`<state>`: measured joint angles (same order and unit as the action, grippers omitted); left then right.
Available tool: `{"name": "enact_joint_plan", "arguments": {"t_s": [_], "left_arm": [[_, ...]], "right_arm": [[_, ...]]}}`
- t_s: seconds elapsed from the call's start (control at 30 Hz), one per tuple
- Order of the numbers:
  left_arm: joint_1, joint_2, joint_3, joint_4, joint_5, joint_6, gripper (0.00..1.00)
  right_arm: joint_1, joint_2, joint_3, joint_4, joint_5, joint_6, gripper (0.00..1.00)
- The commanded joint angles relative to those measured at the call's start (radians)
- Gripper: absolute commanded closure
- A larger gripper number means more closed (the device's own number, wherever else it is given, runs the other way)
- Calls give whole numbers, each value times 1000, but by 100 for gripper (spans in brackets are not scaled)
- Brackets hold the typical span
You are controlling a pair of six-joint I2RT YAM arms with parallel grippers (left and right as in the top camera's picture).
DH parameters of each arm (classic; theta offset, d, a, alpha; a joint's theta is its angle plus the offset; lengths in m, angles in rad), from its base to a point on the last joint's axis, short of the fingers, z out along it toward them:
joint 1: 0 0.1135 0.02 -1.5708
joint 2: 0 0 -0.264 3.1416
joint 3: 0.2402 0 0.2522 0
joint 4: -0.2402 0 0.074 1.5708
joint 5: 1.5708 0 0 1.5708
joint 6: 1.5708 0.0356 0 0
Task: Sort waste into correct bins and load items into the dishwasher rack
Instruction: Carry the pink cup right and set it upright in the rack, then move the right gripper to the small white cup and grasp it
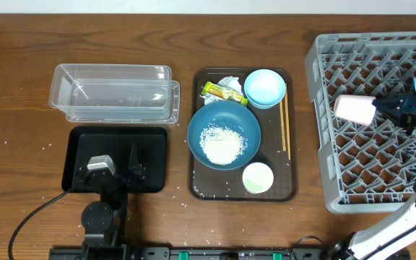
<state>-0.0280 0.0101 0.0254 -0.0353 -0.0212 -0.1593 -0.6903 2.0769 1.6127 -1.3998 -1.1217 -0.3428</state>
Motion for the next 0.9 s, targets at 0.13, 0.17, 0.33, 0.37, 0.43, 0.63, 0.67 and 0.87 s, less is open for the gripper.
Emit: {"name": "enact_joint_plan", "arguments": {"t_s": [0.13, 0.17, 0.33, 0.37, 0.43, 0.63, 0.67, 0.87], "left_arm": [[5, -6, -21, -36, -5, 9, 9], [5, -6, -21, -36, -5, 9, 9], [5, -6, -21, -36, -5, 9, 9], [5, -6, -21, -36, -5, 9, 9], [5, -6, -21, -36, -5, 9, 9], [5, -6, -21, -36, -5, 9, 9], [5, -6, -21, -36, -5, 9, 9], [5, -6, -21, -36, -5, 9, 9]], "right_arm": [[-58, 3, -16, -17, 74, 51, 99], [-67, 3, -16, -24, 74, 50, 99], [-109, 0, -16, -63, 75, 24, 93], [-116, -3, -16, -74, 76, 18, 90], [-127, -12, -16, -87, 75, 13, 86], [-149, -92, -16, -97, 75, 13, 80], [-150, -112, -16, -97, 75, 13, 78], [-124, -296, -16, -96, 133, 17, 60]]}}
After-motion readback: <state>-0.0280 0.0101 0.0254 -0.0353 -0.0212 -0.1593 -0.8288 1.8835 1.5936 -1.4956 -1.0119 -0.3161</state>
